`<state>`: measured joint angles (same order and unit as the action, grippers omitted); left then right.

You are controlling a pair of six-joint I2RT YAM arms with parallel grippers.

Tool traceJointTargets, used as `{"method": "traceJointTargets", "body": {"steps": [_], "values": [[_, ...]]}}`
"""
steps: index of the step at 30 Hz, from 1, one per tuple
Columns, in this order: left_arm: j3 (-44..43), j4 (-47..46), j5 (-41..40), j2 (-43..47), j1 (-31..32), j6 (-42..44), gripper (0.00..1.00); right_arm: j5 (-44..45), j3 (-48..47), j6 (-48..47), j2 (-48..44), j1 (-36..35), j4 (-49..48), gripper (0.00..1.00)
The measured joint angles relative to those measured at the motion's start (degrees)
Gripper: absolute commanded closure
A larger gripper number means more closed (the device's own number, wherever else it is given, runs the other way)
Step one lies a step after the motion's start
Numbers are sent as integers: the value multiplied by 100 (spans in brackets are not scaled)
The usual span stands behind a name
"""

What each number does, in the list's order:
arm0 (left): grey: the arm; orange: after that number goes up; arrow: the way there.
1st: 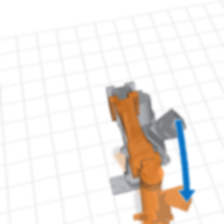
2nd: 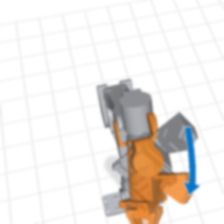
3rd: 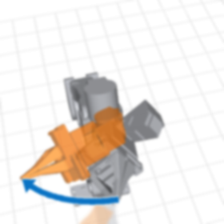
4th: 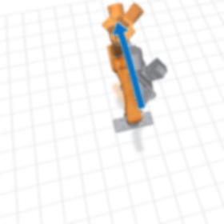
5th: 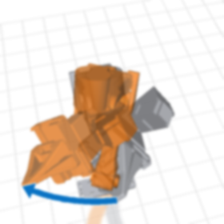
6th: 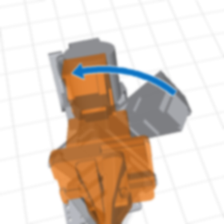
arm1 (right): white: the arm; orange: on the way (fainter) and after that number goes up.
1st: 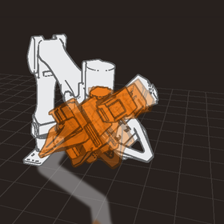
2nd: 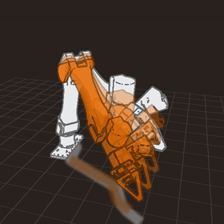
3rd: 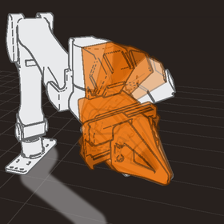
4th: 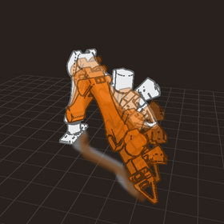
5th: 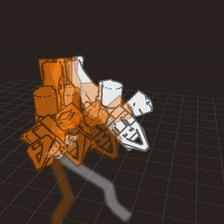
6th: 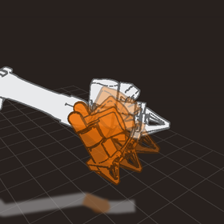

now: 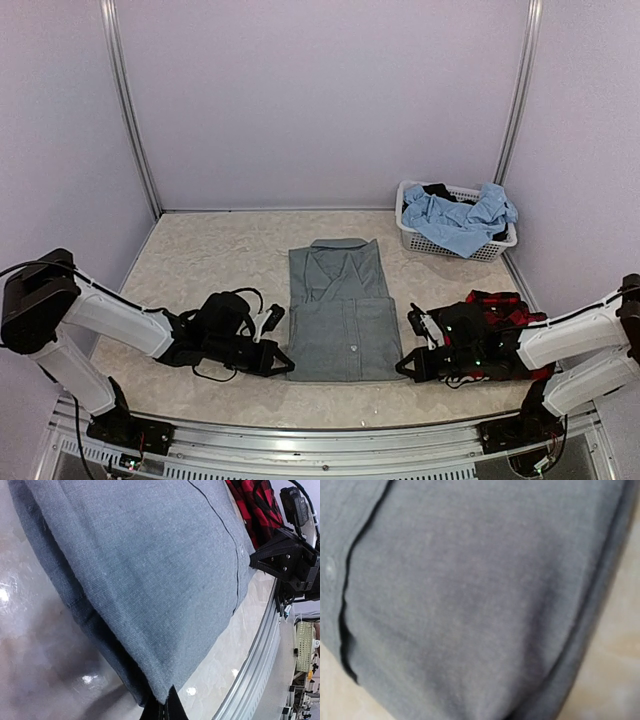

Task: Fold and stack the long sleeve shirts
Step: Smooth out the 2/3-rectangle-folded shirt at the center of the board, then pick up the 2/3-rectangle-folded shirt from the center of the board.

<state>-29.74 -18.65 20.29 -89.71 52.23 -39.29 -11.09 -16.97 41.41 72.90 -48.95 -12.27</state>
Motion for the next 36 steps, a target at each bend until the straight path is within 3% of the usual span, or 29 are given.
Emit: {"method": "traceJointTargets", "body": {"steps": [3,9,11,18,22,32,36], "values": [[42,15,-157,-52,175,-11,100,68,46,0,-9,-46,7,100],[31,223,-564,-186,367,-61,100,249,-33,-85,-7,-72,208,83],[-26,328,-658,-195,415,-68,93,352,-125,-142,-7,-79,420,77],[-323,713,-949,-122,599,-9,44,678,-492,-446,-122,-81,1137,51],[-343,1073,-1314,157,616,151,25,732,-494,-693,-562,-81,1421,43],[-343,1425,-2367,1069,782,863,16,684,-1034,-1088,-638,-83,1891,34],[-402,1314,-2872,1224,1189,1659,10,693,-1482,-1200,-498,-72,2203,31]]}}
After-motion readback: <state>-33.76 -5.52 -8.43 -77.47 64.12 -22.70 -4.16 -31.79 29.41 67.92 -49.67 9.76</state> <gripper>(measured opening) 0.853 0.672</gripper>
